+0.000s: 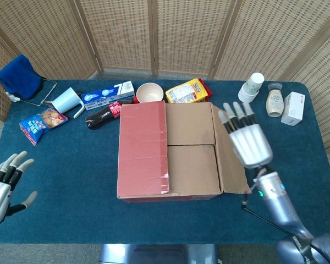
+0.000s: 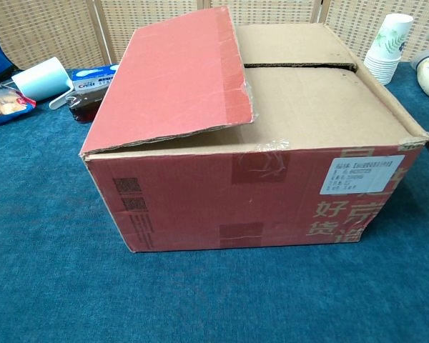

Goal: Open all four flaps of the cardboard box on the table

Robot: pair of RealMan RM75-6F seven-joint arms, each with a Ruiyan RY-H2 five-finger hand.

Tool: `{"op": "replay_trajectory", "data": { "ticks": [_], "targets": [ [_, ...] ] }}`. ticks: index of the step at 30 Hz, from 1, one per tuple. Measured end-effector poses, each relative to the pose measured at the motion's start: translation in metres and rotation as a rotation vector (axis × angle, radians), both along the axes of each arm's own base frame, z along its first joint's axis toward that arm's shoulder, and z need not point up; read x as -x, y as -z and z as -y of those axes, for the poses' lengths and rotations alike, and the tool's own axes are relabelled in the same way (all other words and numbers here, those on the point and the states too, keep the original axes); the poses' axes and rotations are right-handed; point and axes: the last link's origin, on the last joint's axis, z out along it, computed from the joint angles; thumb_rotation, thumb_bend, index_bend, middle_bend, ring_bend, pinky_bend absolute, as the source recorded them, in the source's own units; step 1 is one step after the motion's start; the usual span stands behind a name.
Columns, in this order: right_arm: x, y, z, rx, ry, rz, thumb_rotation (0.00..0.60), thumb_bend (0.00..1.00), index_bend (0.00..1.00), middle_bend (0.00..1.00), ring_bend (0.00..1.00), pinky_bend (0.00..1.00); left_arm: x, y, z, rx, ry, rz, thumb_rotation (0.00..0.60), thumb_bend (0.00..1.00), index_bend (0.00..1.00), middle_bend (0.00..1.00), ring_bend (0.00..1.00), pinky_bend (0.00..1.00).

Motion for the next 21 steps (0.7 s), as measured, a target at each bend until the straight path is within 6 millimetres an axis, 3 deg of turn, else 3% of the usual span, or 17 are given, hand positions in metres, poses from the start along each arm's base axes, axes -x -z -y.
{"op": "replay_trajectory", "data": {
  "ticks": [7, 21],
  "targets": [
    [0.055, -0.012, -0.041, 0.034, 0.059, 0.205, 0.598, 0.00, 0.02, 0.00, 0.00, 0.10, -0.035, -0.001, -0.033, 0.030, 0.147, -0.048, 0.600, 0.20, 0.16, 0.00, 0.00, 0.14],
    [0.111, -0.019, -0.091, 0.047, 0.257, 0.441, 0.585, 0.00, 0.00, 0.00, 0.00, 0.03, -0.116, 0.017, -0.088, 0.109, 0.457, -0.116, 0.600, 0.20, 0.16, 0.00, 0.00, 0.12]
  ]
}}
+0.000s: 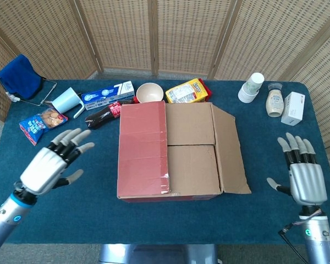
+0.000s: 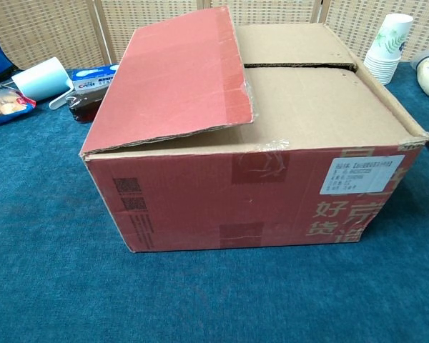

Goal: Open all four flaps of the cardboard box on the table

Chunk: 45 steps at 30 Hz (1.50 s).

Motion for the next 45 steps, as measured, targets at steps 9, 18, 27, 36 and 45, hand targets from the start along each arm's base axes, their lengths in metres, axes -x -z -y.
{"op": "replay_trajectory", "data": {
  "ticks": [9, 18, 27, 36, 45],
  "targets": [
    [0.021, -0.007, -0.032, -0.001, 0.096, 0.097, 0.600, 0.00, 0.00, 0.00, 0.00, 0.02, -0.075, 0.029, -0.026, 0.102, 0.197, -0.084, 0.539, 0.14, 0.19, 0.00, 0.00, 0.10],
    [0.033, -0.018, -0.042, 0.020, 0.141, 0.141, 0.600, 0.00, 0.00, 0.00, 0.00, 0.01, -0.141, 0.064, -0.045, 0.188, 0.394, -0.150, 0.283, 0.09, 0.17, 0.00, 0.00, 0.10],
    [0.035, -0.022, -0.040, 0.021, 0.146, 0.151, 0.600, 0.00, 0.00, 0.00, 0.00, 0.01, -0.168, 0.083, -0.065, 0.224, 0.419, -0.195, 0.193, 0.08, 0.17, 0.00, 0.00, 0.13],
    [0.035, -0.022, -0.041, 0.022, 0.151, 0.151, 0.600, 0.00, 0.00, 0.00, 0.00, 0.01, -0.184, 0.102, -0.078, 0.272, 0.400, -0.240, 0.187, 0.07, 0.17, 0.06, 0.04, 0.16],
    [0.038, -0.021, -0.040, 0.021, 0.169, 0.155, 0.600, 0.00, 0.00, 0.00, 0.00, 0.01, -0.192, 0.122, -0.085, 0.301, 0.395, -0.319, 0.156, 0.09, 0.25, 0.24, 0.13, 0.21]
  ]
}}
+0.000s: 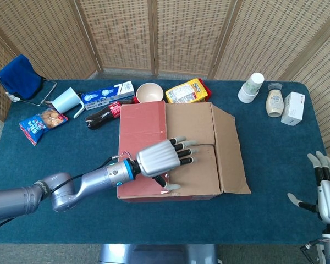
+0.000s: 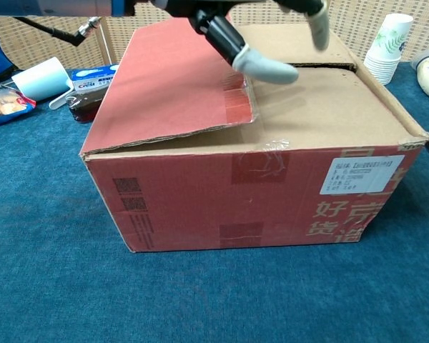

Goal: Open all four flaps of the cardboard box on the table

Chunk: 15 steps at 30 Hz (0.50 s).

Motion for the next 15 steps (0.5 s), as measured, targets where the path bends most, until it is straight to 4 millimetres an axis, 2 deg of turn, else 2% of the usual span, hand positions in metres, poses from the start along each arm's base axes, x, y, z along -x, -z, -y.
{"op": "replay_trajectory", "data": {
  "ticks": [5, 12, 15],
  "targets": [
    [0.000, -0.001, 0.000, 0.003, 0.002, 0.000, 0.600, 0.00, 0.00, 0.00, 0.00, 0.01, -0.007, 0.005, -0.001, 0.007, -0.001, -0.046, 0.159, 0.09, 0.28, 0.39, 0.24, 0.32],
    [0.001, 0.000, 0.001, -0.001, 0.007, 0.001, 0.600, 0.00, 0.00, 0.00, 0.00, 0.01, -0.017, 0.006, 0.003, 0.006, 0.011, -0.064, 0.159, 0.09, 0.31, 0.46, 0.31, 0.38],
    [0.001, 0.000, 0.001, -0.001, 0.008, 0.001, 0.600, 0.00, 0.00, 0.00, 0.00, 0.01, -0.017, 0.006, 0.005, 0.007, 0.014, -0.070, 0.160, 0.09, 0.32, 0.55, 0.40, 0.44]
  ]
}}
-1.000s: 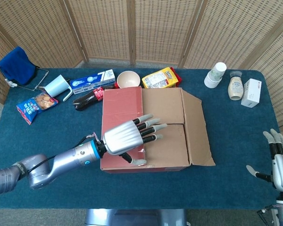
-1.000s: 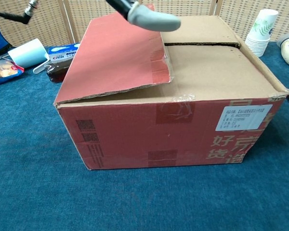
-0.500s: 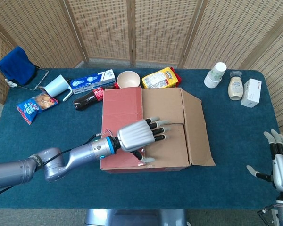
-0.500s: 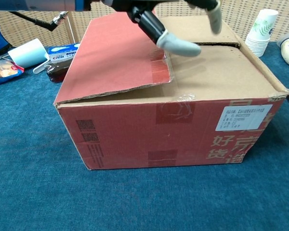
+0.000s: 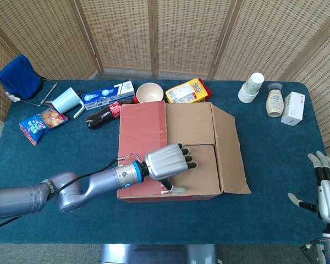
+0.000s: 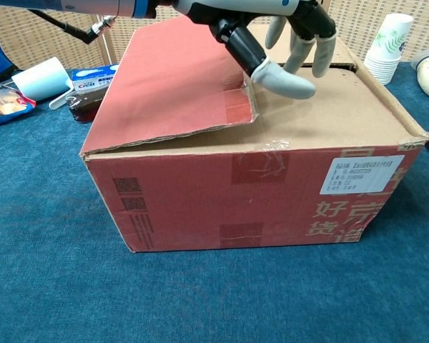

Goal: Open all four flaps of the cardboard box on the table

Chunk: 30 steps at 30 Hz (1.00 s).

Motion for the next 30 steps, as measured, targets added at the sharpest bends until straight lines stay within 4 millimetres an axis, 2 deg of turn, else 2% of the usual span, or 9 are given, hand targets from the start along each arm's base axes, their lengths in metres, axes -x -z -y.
{"op": "replay_trajectory", "data": {
  "ticks": [2, 9, 17, 22, 30],
  "targets": [
    [0.000, 0.000, 0.000, -0.001, 0.001, 0.001, 0.600, 0.00, 0.00, 0.00, 0.00, 0.01, 0.001, 0.000, 0.001, -0.001, -0.002, -0.006, 0.159, 0.09, 0.32, 0.64, 0.49, 0.52],
    [-0.001, 0.000, -0.001, -0.001, -0.001, 0.004, 0.600, 0.00, 0.00, 0.00, 0.00, 0.01, 0.003, -0.002, 0.002, -0.018, -0.001, -0.025, 0.159, 0.09, 0.34, 0.73, 0.58, 0.53],
    [-0.001, 0.000, -0.001, -0.007, -0.002, 0.009, 0.600, 0.00, 0.00, 0.00, 0.00, 0.01, 0.001, -0.014, 0.008, -0.035, 0.012, -0.015, 0.161, 0.09, 0.37, 0.83, 0.66, 0.56],
    [-0.002, 0.000, -0.002, -0.005, -0.005, 0.011, 0.600, 0.00, 0.00, 0.00, 0.00, 0.01, 0.002, -0.024, 0.011, -0.050, 0.015, -0.013, 0.161, 0.10, 0.40, 0.87, 0.71, 0.61],
    [-0.003, 0.000, -0.003, -0.012, -0.009, 0.013, 0.600, 0.00, 0.00, 0.00, 0.00, 0.01, 0.010, -0.046, 0.019, -0.080, 0.005, -0.004, 0.158, 0.09, 0.43, 0.90, 0.73, 0.64]
  ]
}}
